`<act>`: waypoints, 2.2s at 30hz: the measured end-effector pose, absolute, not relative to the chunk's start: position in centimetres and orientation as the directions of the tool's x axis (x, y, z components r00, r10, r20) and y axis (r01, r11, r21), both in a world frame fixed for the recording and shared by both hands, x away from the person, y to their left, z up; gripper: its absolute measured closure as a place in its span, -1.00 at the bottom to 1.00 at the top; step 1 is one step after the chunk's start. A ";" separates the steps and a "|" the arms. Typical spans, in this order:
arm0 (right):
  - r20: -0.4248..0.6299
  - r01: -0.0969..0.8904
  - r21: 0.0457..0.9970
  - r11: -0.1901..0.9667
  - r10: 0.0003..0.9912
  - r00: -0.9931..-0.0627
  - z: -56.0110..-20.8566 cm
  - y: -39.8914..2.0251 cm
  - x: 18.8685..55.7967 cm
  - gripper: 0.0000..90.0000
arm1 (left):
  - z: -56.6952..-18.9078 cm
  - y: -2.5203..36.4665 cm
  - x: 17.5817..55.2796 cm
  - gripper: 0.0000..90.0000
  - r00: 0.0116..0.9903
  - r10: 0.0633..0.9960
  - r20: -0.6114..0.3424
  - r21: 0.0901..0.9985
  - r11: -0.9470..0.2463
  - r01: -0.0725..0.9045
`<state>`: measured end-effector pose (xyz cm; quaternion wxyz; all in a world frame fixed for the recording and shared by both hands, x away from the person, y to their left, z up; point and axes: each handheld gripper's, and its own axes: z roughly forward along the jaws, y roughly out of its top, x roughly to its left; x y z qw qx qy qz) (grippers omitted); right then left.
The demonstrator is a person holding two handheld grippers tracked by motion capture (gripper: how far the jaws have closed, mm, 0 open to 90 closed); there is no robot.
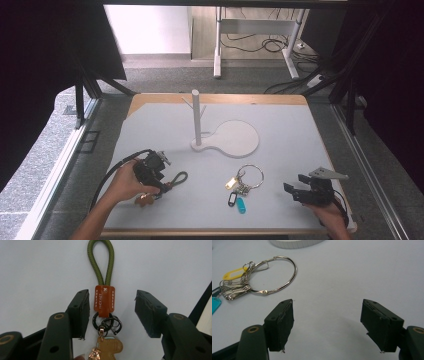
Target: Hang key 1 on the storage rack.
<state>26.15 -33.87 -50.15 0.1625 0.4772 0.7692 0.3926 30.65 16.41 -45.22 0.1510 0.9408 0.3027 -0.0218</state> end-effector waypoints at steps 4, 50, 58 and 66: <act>0.120 0.606 0.758 0.242 0.861 -0.494 -50.2 -33.8 26.1 -0.40 | -45.7 16.0 31.0 0.13 0.824 0.552 -0.128 0.240 -0.789 0.566; 0.113 0.617 0.746 0.250 0.866 -0.487 -50.4 -33.8 26.3 -0.40 | -46.8 14.8 31.2 0.48 0.851 0.522 -0.057 0.181 -0.833 0.523; 0.111 0.619 0.744 0.252 0.867 -0.486 -50.4 -33.7 26.3 -0.40 | -44.6 16.3 31.0 0.48 0.833 0.548 -0.074 0.283 -0.789 0.545; 0.112 0.619 0.743 0.253 0.866 -0.488 -50.4 -33.7 26.2 -0.40 | -42.4 16.9 31.0 0.48 0.825 0.559 -0.085 0.356 -0.756 0.549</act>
